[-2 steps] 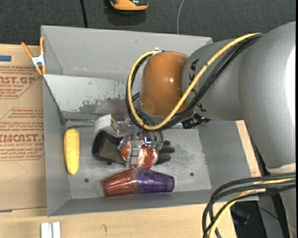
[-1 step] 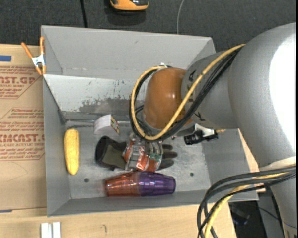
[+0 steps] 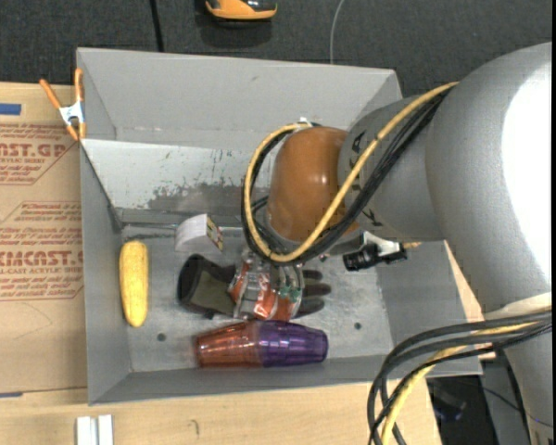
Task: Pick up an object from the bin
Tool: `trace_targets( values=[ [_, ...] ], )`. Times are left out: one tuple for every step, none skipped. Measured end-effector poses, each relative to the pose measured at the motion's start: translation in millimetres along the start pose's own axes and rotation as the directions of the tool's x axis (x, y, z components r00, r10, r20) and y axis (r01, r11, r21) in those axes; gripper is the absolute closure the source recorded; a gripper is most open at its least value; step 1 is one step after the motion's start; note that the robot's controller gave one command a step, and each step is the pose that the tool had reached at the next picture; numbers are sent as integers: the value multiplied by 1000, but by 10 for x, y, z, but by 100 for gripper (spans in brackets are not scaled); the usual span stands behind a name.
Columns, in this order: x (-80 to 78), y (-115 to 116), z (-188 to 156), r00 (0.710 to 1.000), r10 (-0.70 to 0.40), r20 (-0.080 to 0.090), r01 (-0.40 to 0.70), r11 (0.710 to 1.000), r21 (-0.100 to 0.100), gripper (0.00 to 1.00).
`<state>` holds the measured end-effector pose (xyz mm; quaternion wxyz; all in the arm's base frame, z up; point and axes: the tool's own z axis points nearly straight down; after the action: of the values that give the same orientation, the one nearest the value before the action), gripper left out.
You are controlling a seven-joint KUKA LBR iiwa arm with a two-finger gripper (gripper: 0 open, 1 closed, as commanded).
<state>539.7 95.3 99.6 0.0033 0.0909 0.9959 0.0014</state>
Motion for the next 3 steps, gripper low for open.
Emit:
trace_targets(
  values=[
    [17, -143, -298, 995, -97, -9, 97, 995, 3, 100],
    [-203, -214, -875, 979, -205, -9, 205, 979, 2, 100],
    [-368, -342, -691, 964, -266, 9, 266, 964, 2, 100]
  ],
)
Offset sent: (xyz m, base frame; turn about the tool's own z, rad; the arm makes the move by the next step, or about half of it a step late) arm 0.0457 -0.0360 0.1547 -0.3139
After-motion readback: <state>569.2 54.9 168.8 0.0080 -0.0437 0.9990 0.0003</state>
